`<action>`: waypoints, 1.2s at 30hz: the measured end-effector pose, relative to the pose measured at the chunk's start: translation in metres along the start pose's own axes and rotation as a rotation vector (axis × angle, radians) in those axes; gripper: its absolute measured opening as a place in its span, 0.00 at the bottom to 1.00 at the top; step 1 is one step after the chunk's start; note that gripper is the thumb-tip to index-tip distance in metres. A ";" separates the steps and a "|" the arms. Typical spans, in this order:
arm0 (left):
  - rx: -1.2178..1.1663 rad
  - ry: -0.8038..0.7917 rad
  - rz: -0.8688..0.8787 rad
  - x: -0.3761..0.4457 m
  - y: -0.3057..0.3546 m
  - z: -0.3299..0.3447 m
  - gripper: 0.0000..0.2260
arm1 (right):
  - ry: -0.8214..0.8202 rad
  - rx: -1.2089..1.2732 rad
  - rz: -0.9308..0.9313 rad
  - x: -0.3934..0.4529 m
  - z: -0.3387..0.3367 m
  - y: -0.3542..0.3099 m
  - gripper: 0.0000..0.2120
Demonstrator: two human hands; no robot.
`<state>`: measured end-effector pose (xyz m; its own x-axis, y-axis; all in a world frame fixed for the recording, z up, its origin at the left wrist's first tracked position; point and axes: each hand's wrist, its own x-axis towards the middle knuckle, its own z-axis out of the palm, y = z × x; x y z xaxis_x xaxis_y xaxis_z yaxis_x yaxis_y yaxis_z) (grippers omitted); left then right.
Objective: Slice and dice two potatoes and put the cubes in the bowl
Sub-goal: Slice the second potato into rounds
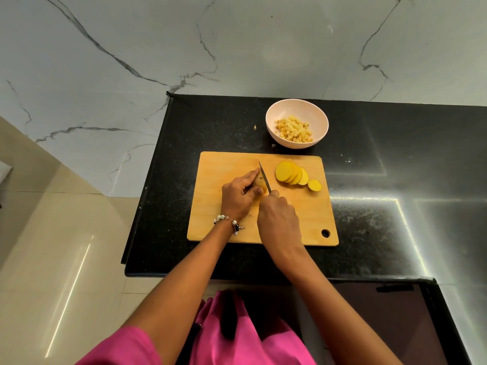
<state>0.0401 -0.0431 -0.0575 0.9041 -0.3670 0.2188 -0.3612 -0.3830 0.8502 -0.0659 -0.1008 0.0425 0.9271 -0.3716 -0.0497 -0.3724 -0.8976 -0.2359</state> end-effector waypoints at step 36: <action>0.026 0.036 -0.087 -0.004 0.008 -0.001 0.21 | -0.113 0.016 0.037 0.017 0.037 0.062 0.20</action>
<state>0.0343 -0.0438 -0.0513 0.9399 -0.3003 0.1622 -0.2860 -0.4339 0.8544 -0.0721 -0.1542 -0.0090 0.9118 -0.3747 -0.1681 -0.4069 -0.8793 -0.2475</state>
